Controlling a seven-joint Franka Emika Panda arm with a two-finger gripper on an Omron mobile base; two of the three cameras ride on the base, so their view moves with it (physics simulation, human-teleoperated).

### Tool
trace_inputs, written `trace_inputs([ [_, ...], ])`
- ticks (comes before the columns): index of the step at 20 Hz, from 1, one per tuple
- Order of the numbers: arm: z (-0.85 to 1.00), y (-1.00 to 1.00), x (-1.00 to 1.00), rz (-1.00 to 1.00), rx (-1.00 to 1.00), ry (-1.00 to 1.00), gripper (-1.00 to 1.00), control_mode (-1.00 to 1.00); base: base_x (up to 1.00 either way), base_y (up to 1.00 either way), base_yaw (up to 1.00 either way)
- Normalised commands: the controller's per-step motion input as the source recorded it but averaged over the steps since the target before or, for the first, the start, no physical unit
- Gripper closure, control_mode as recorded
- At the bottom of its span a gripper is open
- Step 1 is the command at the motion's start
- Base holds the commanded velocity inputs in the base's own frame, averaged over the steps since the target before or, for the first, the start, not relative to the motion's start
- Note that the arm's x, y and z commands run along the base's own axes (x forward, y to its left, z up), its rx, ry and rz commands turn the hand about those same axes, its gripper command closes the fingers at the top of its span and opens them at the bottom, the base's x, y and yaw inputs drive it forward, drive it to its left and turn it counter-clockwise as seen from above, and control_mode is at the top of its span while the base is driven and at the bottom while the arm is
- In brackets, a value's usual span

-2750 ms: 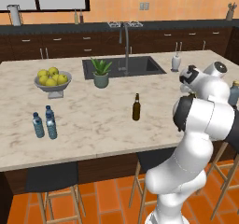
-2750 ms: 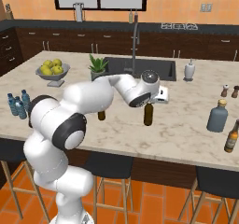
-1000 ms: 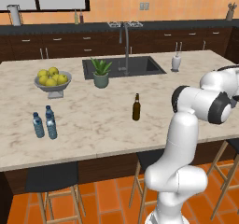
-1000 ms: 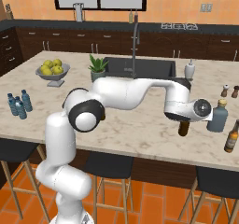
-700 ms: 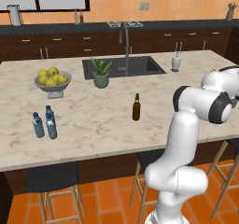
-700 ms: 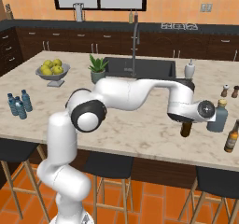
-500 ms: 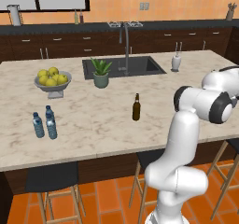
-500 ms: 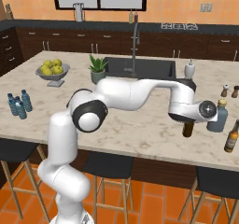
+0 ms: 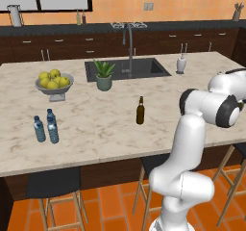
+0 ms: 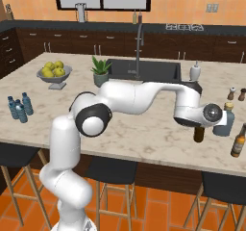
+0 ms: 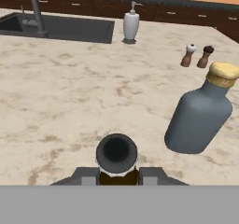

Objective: Move the plastic bottles in the middle to the plastics group, and the glass bottles in the middle to the glass group.

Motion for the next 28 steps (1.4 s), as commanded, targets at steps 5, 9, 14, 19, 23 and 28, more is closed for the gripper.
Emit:
trace_inputs([
  [5, -0.03, -0.09, 0.0, 0.0, -0.05, 0.0, 1.0, -1.0, 0.0, 0.0, 0.0],
  [9, -0.01, -0.31, 0.0, 0.0, 0.0, 0.0, 1.0, -1.0, 0.0, 0.0, 0.0],
  [14, 0.0, -0.22, -0.04, 0.0, 0.0, 0.06, 1.0, -1.0, 0.0, 0.0, 0.0],
  [19, -0.13, -0.15, -0.02, 0.0, 0.0, 0.0, 1.0, -1.0, 0.0, 0.0, 0.0],
  [23, -0.1, -0.16, 0.0, 0.0, 0.0, -0.02, 1.0, -1.0, 0.0, 0.0, 0.0],
  [28, -0.26, -0.07, 0.0, 0.0, 0.0, -0.01, 1.0, -1.0, 0.0, 0.0, 0.0],
])
